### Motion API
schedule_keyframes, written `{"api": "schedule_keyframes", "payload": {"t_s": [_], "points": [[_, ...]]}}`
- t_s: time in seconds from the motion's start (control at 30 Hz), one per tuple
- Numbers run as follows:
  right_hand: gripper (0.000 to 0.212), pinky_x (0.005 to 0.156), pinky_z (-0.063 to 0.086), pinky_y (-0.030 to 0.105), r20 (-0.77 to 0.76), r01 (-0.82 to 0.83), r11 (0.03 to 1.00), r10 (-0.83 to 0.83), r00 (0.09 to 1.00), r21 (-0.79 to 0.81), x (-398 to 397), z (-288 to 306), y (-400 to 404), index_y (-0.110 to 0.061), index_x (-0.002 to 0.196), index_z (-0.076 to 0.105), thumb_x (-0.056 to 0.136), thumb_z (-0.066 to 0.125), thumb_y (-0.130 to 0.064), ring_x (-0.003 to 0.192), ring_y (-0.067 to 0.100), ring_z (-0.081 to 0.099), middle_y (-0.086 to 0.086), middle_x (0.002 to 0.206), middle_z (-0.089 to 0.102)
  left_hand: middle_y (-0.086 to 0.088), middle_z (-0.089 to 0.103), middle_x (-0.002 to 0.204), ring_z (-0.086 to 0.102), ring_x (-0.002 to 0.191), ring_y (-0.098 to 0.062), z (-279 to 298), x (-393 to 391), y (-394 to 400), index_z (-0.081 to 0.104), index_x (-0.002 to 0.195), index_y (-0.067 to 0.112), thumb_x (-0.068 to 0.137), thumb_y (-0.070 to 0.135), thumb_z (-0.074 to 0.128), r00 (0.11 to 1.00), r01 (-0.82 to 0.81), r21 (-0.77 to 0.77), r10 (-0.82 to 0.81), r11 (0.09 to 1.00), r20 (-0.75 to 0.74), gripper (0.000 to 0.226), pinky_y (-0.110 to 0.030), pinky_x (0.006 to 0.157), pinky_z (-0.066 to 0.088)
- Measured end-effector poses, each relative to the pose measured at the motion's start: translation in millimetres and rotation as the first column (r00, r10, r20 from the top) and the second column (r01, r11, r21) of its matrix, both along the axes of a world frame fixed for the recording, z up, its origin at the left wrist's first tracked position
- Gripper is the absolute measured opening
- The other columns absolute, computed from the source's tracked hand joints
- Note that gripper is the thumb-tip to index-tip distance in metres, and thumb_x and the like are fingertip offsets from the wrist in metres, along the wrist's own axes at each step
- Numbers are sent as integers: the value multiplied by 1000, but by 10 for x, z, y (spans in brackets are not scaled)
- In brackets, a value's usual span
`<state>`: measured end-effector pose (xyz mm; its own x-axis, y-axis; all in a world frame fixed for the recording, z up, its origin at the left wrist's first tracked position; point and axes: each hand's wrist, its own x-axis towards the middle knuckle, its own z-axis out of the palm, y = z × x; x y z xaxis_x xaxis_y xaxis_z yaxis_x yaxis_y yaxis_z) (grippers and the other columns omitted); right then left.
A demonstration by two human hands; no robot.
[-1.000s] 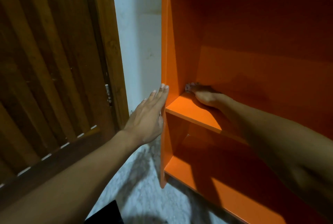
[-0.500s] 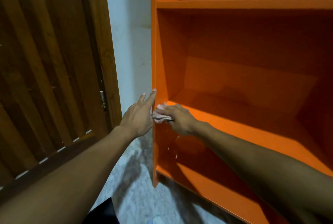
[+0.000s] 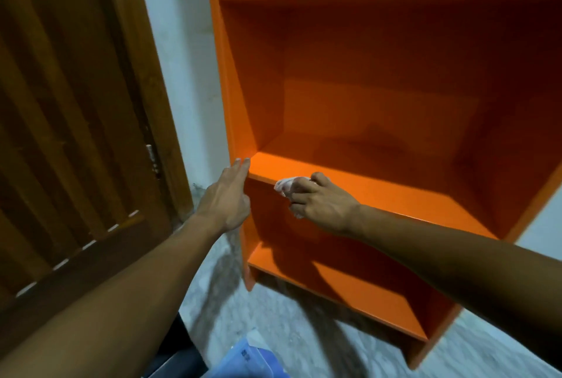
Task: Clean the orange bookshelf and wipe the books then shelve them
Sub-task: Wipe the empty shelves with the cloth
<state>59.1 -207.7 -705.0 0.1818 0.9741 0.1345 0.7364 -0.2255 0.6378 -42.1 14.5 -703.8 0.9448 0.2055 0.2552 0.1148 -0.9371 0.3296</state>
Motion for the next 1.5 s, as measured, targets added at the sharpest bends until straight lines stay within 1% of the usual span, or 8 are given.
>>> {"api": "schedule_keyframes", "payload": {"t_s": [0.23,0.53,0.73,0.9,1.1,1.2,1.33,1.5], "points": [[35,87,32,41,52,90,992,-95,994,90,-176,-103,-1153,-19,100,70,95,35,-22,122,24,54,-1,111,68,-5,12,167,14,153,-29,-619,-96,-624,7,160,26,95,18,47,992,99,55,-94,994,-88,77,-43,119,30],[29,84,38,45,119,99,986,-115,986,133,-351,-276,-2237,-17,112,68,96,43,-16,120,32,48,6,120,66,-4,6,168,6,154,-28,-1233,-43,-1454,4,160,26,99,19,44,926,215,-11,-208,977,-314,73,-41,120,26],[38,81,45,45,-163,297,955,-291,943,12,-452,-590,-2346,-19,126,60,91,46,-21,114,35,55,10,123,61,-5,4,168,4,154,-30,-1620,45,-1721,4,160,23,103,22,42,871,262,-62,-264,963,-416,69,-47,119,25],[54,100,40,43,-637,716,697,-563,527,-23,-376,-1188,-1966,-25,148,32,97,48,-17,124,31,45,7,138,47,-6,4,168,4,154,-31,-2031,188,-1781,6,160,23,105,32,39,843,229,-82,-240,970,-481,65,-47,122,19],[43,107,41,45,-869,921,379,-481,114,-89,-61,-2088,-1820,-17,141,42,98,41,-10,122,36,51,17,135,51,-10,1,168,0,153,-36,-2606,422,-1513,3,160,24,103,46,36,855,132,-73,-151,989,-496,70,-54,121,10],[41,101,45,46,-919,953,281,-394,9,-112,7,-2477,-1759,-15,141,43,103,41,-30,114,39,55,22,132,50,-23,29,159,30,144,-47,-2782,478,-1314,34,154,16,96,51,31,904,88,55,-56,995,-423,68,-63,112,29],[49,94,41,43,-856,962,272,-496,146,7,25,-2799,-1666,-20,138,48,102,33,-50,108,41,53,23,125,55,-27,50,145,51,125,-54,-3079,393,-1088,53,143,10,91,51,35,922,130,190,-48,973,-385,69,-69,89,44],[49,97,41,50,-732,800,579,-476,487,156,-197,-2993,-1501,-19,141,50,97,39,-38,112,42,48,17,140,51,-22,37,156,36,139,-52,-3083,394,-1138,40,152,15,91,54,29,947,66,142,-17,988,-322,73,-71,98,35]]}}
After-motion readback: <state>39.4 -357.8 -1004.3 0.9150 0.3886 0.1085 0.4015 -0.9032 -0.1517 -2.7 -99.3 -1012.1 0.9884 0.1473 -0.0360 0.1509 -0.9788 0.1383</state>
